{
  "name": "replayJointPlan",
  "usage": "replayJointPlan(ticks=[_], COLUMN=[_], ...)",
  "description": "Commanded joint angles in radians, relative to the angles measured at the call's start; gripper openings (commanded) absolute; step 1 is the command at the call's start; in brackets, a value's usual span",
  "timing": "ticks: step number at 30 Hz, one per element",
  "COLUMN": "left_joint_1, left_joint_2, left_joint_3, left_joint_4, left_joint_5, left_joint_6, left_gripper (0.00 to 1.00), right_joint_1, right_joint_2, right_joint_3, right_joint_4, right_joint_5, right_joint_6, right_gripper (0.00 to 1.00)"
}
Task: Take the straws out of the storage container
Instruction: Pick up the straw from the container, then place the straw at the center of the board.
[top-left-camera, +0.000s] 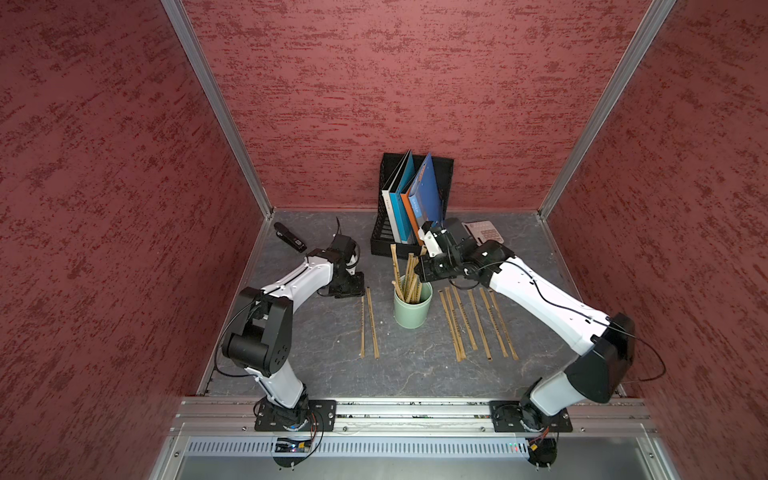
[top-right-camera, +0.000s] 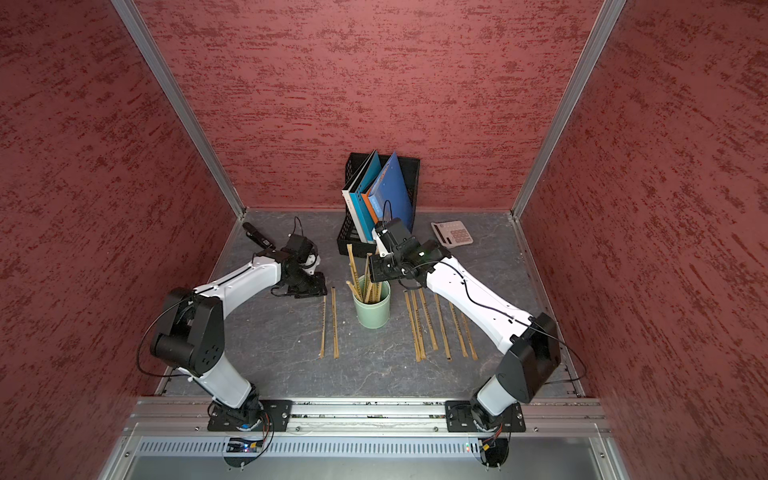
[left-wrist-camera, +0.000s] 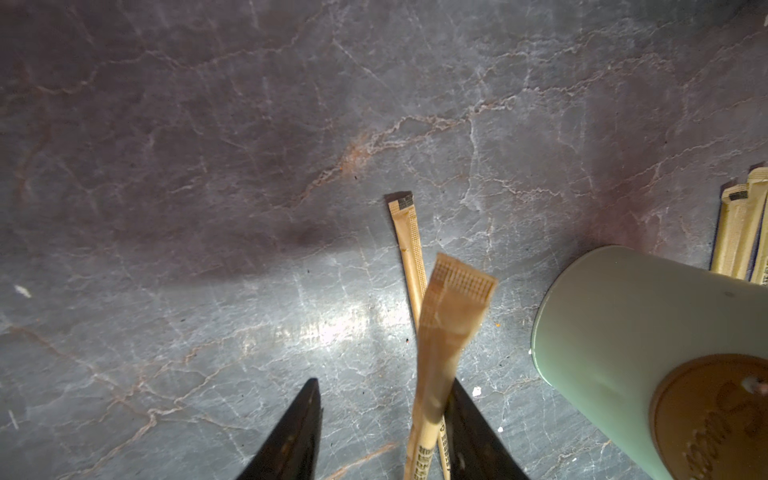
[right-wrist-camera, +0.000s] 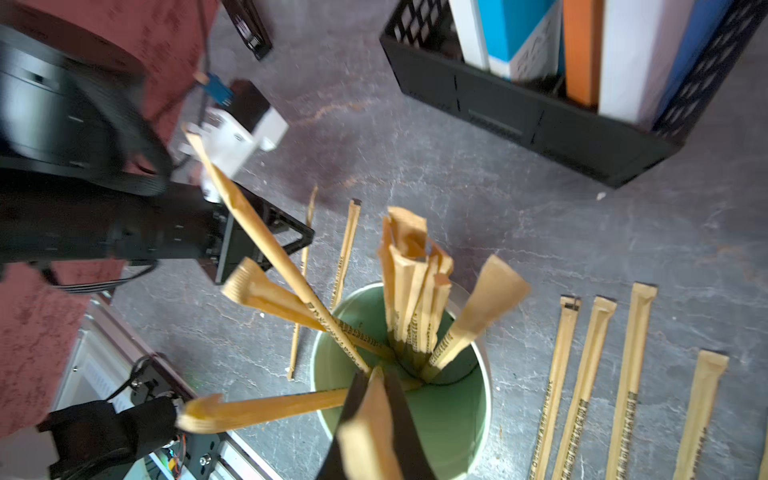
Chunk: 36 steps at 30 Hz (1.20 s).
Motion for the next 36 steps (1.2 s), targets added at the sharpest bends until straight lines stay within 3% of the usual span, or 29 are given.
replayJointPlan(ticks=[1,12,23,29,36], left_joint_1=[0.005,0.005,0.006,0.004,0.006], left_joint_2=[-0.002,0.002,-0.007,0.017,0.026], left_joint_3=[0.007,-0.004,-0.003,0.0,0.011], left_joint_4=[0.026,0.049,0.037,0.041,0.041], left_joint_5=[0.002,0.013,0.002,0.001,-0.007], left_joint_6=[0.001,-0.016,-0.017,-0.017,-0.011], left_gripper=[0.48,0.48,0.48,0.49,0.49], right_joint_1=[0.004,0.003,0.003,0.002,0.002], right_joint_2=[-0.047,-0.071,-0.115,-0.16,-0.127], right_joint_3=[0.05,0.07,0.037,0.16,0.404], right_joint_4=[-0.052,-0.134,-0.091,-0.147,-0.371], right_joint_5=[0.021,0.112,0.237,0.291,0.375], right_joint_6=[-0.012,-0.037,-0.089,-0.134,-0.174], right_gripper=[0.06,0.06,0.05,0.04,0.05])
